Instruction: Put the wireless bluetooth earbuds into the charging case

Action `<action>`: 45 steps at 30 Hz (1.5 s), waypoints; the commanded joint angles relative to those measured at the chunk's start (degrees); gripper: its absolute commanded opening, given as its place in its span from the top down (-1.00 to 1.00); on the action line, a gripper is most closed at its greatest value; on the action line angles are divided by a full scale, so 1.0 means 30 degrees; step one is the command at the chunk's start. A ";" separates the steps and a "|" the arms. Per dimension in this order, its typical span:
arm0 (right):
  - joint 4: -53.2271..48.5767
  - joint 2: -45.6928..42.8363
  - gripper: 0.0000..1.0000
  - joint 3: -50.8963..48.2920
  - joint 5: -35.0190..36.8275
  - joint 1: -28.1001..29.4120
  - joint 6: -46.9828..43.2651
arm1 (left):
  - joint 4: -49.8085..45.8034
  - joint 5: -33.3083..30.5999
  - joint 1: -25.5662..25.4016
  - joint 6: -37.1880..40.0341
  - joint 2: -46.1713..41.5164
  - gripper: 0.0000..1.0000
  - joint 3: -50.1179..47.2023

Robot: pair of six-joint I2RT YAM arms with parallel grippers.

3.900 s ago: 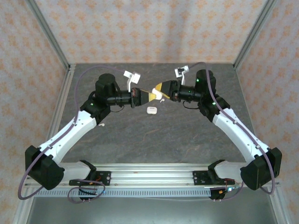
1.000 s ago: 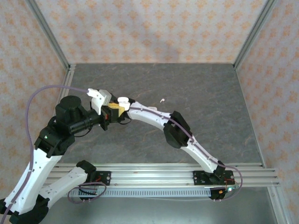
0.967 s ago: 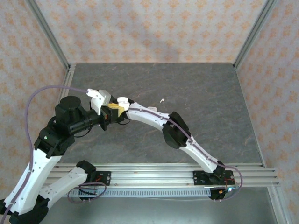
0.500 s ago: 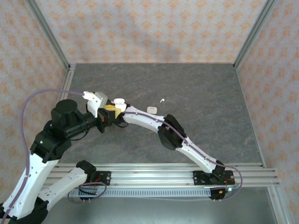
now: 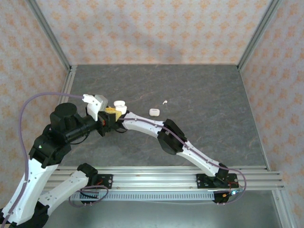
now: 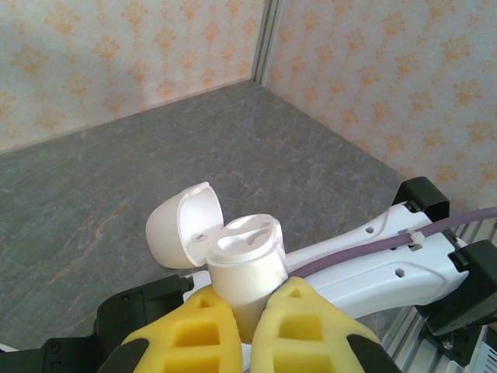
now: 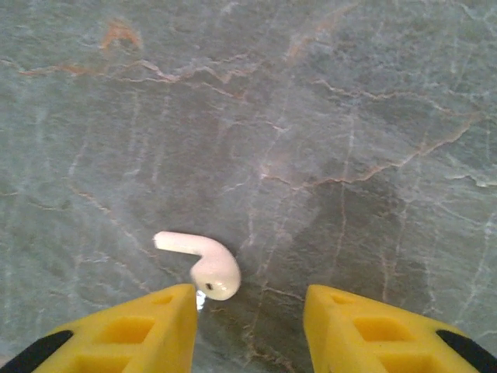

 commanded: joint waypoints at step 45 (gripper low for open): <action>0.4866 -1.2398 0.85 -1.7981 0.5119 -0.2630 -0.3118 | 0.2318 0.0711 0.0185 0.0693 -0.1268 1.00 -0.2969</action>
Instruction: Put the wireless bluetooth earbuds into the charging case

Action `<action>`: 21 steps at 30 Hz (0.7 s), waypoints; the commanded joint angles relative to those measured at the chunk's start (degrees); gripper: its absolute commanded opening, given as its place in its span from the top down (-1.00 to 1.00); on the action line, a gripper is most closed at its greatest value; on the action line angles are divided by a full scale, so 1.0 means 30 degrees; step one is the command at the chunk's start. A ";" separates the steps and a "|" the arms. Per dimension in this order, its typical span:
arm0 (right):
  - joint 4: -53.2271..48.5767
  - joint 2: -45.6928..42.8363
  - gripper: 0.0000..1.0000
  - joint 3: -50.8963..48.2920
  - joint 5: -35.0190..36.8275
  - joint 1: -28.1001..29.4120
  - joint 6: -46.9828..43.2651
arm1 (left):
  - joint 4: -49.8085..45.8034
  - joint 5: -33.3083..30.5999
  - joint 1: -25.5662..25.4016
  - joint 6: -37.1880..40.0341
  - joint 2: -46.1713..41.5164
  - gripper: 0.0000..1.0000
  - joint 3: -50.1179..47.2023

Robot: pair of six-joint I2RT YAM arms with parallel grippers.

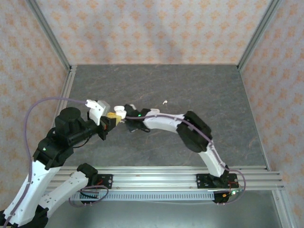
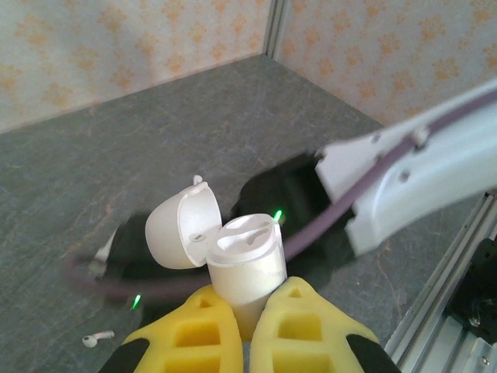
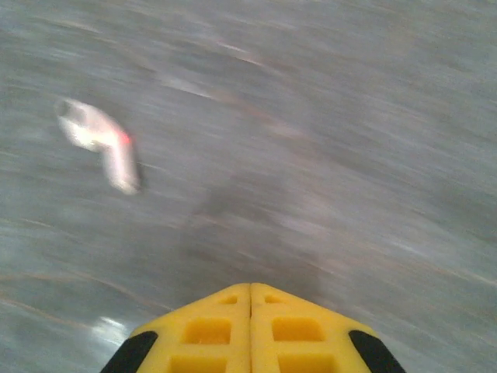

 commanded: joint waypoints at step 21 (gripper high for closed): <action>-0.4000 0.2837 0.14 0.7006 -0.7565 -0.2010 -0.3050 | 0.2151 -0.0550 0.0178 0.0327 -0.1684 1.00 -0.1268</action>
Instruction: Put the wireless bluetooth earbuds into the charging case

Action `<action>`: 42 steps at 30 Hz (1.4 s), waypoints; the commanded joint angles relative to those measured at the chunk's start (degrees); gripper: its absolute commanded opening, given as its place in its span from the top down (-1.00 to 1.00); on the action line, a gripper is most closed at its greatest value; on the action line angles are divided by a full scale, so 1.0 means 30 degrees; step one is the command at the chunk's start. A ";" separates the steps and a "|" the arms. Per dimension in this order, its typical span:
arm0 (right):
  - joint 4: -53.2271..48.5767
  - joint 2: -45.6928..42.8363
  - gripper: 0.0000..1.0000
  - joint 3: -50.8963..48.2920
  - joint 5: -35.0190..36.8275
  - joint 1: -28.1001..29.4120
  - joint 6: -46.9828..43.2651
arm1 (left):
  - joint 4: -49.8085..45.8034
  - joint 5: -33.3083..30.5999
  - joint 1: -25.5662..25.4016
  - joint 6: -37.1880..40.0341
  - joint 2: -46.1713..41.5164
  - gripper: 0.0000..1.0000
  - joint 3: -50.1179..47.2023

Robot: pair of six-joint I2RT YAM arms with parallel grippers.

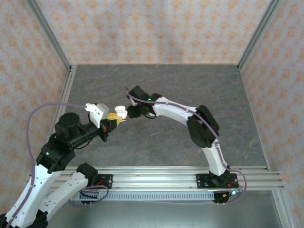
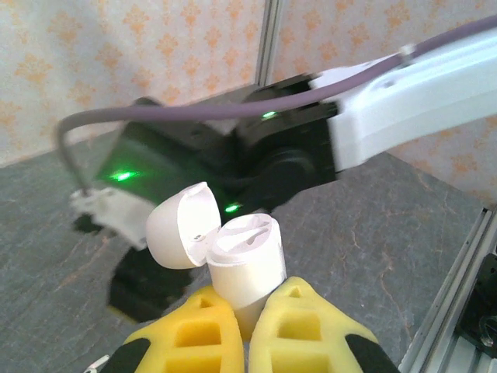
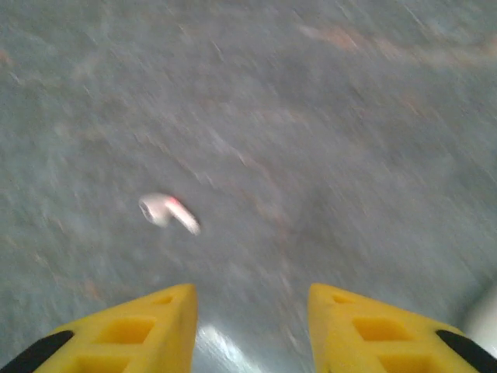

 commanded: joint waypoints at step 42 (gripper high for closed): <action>-0.8621 0.8236 0.77 1.1857 0.1527 0.1765 -0.2079 | -0.1271 -0.1464 0.0172 0.0476 0.0246 1.00 0.0497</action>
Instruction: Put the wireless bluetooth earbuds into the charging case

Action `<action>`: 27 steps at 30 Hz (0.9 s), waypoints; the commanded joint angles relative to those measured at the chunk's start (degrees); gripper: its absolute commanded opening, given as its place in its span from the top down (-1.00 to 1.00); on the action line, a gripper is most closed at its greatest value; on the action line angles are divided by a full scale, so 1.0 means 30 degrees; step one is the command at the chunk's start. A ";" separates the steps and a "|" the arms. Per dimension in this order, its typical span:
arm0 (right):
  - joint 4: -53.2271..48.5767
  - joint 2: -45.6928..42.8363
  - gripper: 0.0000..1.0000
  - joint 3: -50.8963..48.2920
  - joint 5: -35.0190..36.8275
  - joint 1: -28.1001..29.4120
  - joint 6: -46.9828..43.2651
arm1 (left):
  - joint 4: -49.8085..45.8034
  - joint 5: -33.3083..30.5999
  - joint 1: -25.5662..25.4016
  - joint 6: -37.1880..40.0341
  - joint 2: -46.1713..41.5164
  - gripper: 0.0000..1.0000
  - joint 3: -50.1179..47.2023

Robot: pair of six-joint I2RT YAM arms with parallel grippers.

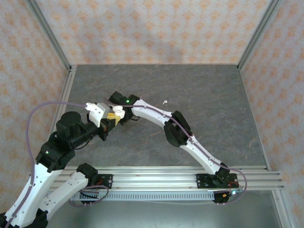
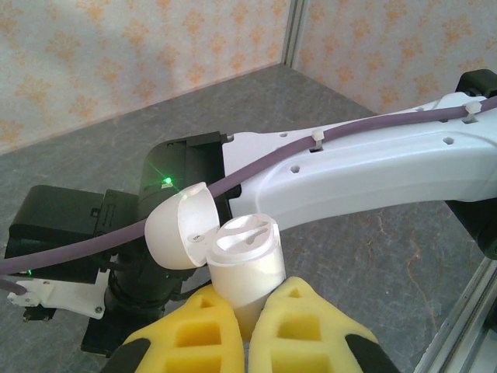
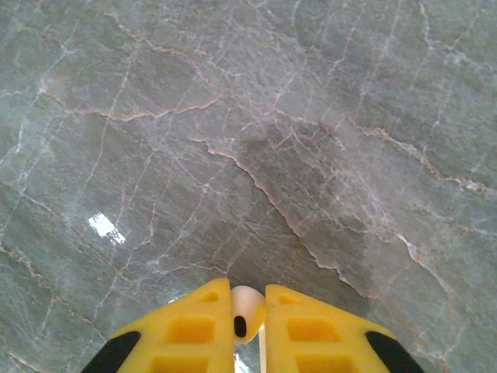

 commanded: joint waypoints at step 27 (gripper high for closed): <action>2.0016 -2.5136 0.78 -2.3350 0.8029 -0.0488 0.6831 | 1.3902 -0.0518 0.0134 -0.0878 0.0863 1.00 -0.4349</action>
